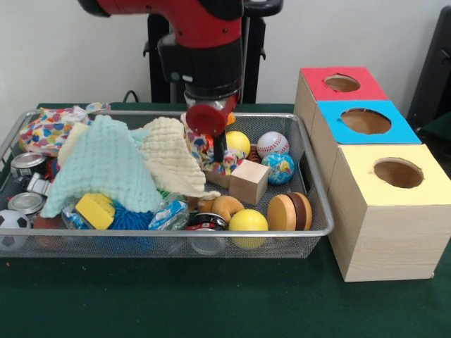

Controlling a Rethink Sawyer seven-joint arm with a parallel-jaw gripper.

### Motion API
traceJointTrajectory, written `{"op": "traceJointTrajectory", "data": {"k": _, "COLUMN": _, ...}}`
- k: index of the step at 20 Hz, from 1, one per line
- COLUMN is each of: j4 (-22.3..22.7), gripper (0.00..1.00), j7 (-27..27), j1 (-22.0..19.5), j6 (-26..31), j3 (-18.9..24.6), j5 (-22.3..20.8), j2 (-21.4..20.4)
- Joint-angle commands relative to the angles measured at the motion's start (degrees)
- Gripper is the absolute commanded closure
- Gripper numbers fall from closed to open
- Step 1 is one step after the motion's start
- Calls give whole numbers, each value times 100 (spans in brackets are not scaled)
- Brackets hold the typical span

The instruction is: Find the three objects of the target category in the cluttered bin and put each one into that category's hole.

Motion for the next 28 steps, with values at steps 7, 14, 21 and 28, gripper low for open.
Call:
{"op": "traceJointTrajectory", "data": {"k": 7, "j4": 904, "gripper": 100, "j7": 2113, "j1": 396, "j6": 286, "j3": -414, "j5": 598, "j2": -769}}
{"op": "traceJointTrajectory", "data": {"k": 14, "j4": 1679, "gripper": 100, "j7": 2751, "j1": 630, "j6": -641, "j3": -395, "j5": 1236, "j2": -663}}
{"op": "traceJointTrajectory", "data": {"k": 21, "j4": 2041, "gripper": 100, "j7": 3640, "j1": 915, "j6": -1629, "j3": -35, "j5": 2251, "j2": -438}}
{"op": "traceJointTrajectory", "data": {"k": 28, "j4": 1659, "gripper": 100, "j7": 4425, "j1": 1486, "j6": -2158, "j3": 46, "j5": 3064, "j2": -56}}
